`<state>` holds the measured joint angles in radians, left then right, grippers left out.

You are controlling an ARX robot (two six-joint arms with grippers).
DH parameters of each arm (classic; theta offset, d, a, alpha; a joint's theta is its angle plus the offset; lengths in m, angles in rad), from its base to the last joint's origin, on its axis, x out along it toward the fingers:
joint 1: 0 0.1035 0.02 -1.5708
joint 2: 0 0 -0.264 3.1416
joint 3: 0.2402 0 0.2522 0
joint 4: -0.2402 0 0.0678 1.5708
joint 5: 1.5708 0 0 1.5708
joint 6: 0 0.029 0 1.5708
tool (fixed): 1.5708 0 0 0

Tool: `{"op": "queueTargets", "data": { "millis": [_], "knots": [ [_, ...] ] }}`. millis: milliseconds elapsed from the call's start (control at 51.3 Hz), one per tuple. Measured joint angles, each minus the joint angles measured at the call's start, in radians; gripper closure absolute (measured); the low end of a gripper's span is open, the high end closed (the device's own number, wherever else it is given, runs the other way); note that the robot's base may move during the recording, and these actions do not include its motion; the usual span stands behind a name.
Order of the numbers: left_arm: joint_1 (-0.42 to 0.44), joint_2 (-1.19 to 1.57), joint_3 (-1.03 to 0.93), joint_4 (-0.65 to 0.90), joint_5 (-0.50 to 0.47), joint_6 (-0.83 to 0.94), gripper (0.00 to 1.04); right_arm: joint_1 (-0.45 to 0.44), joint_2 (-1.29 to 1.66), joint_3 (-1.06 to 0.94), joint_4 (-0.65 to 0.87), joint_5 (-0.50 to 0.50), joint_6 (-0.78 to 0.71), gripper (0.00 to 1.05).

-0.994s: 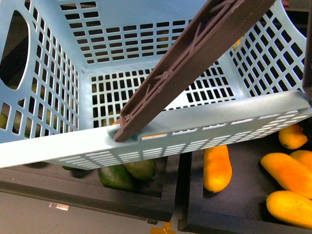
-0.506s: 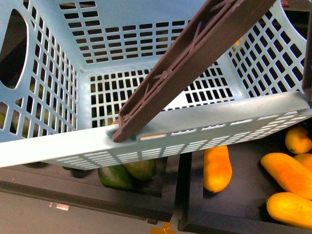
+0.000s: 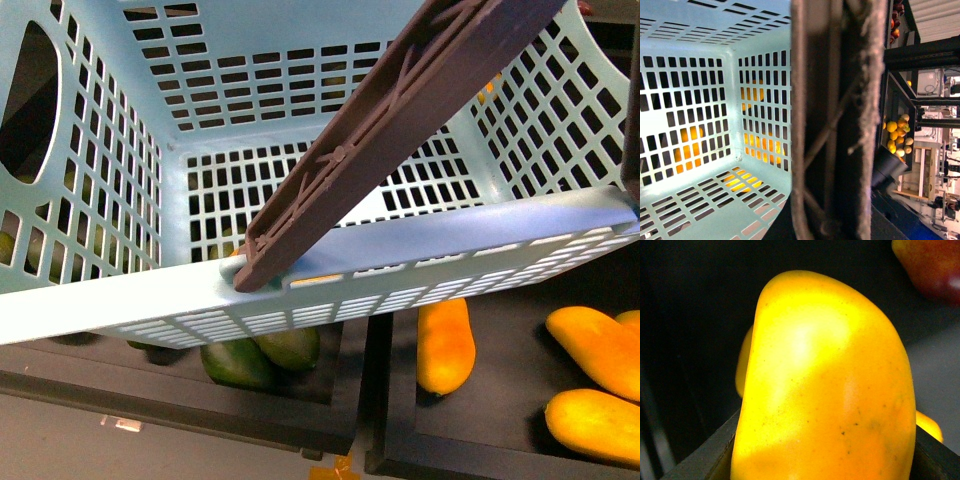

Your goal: Pick lemon and mango into basket

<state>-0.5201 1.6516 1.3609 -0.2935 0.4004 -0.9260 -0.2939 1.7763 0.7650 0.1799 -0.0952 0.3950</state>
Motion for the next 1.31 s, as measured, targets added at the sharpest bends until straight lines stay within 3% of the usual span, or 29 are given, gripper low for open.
{"op": "queueTargets", "data": {
  "millis": [175,351,565,779,1013,1227,1305],
  "knots": [
    [0.0,0.0,0.0,0.0,0.0,0.0,1.0,0.014,-0.416,-0.096,-0.154,-0.106,-0.037,0.41],
    [0.0,0.0,0.0,0.0,-0.001,0.0,1.0,0.122,-0.652,-0.076,-0.21,-0.101,0.02,0.41],
    [0.0,0.0,0.0,0.0,0.0,0.0,1.0,0.372,-0.643,-0.003,-0.192,0.006,0.084,0.41],
    [0.0,0.0,0.0,0.0,0.0,0.0,1.0,0.548,-0.555,0.071,-0.148,0.084,0.098,0.41],
    [0.0,0.0,0.0,0.0,0.0,0.0,1.0,0.637,-0.451,0.127,-0.134,0.159,0.09,0.41],
    [0.0,0.0,0.0,0.0,0.0,0.0,1.0,0.659,-0.433,0.128,-0.143,0.208,0.067,0.09],
    [0.0,0.0,0.0,0.0,0.001,0.0,1.0,0.653,-0.454,0.127,-0.168,0.27,0.051,0.08]
  ]
}}
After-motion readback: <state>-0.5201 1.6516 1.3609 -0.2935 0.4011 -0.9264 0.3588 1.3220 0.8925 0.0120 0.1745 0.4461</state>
